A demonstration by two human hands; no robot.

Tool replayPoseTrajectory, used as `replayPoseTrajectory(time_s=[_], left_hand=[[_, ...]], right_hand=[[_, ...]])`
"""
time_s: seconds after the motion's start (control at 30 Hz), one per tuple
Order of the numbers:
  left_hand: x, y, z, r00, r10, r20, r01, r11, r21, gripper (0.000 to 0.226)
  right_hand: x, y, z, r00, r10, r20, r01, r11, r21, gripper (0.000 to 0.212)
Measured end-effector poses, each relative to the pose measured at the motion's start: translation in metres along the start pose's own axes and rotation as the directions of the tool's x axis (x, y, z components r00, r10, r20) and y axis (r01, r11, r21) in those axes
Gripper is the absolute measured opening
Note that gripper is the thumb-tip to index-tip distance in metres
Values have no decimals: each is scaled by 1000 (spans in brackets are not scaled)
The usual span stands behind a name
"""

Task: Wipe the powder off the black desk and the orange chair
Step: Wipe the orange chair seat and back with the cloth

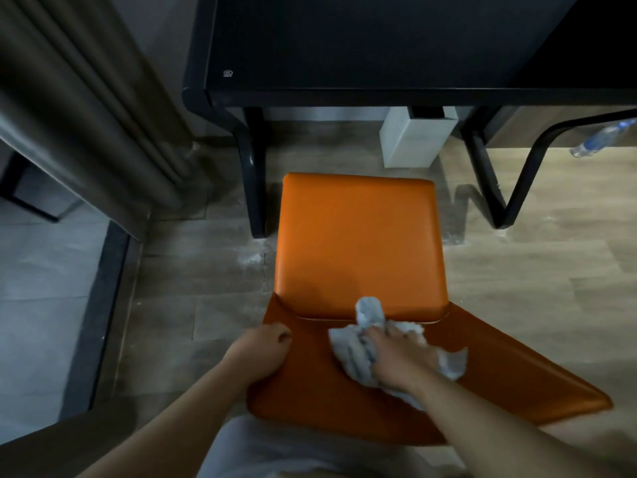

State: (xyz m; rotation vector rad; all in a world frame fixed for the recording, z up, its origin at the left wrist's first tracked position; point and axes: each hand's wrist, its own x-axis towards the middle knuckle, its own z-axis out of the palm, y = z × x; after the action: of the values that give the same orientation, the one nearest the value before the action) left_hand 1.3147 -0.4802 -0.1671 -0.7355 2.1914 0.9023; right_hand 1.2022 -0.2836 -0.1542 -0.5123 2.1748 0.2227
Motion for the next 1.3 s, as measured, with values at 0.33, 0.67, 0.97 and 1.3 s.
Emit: replayPoseTrajectory(time_s=[0.33,0.67,0.97,1.3], left_hand=[[-11,69,14,970,-206,127,121,867,483,42],[-14,83,21,937,-332,109,230,821,523,43],[-17,82,19,949,-299,100,213,842,495,41],[-20,52,11,982,-188,28,166,921,354,36]], right_hand=[[-10,35,-1,994,-105,-31,105,994,2,59],[-5,134,-42,970,211,-123,-234,945,-229,68],[-4,93,-18,998,7,-66,-21,977,-213,62],[-12,124,-41,985,139,-97,-159,958,-238,68]])
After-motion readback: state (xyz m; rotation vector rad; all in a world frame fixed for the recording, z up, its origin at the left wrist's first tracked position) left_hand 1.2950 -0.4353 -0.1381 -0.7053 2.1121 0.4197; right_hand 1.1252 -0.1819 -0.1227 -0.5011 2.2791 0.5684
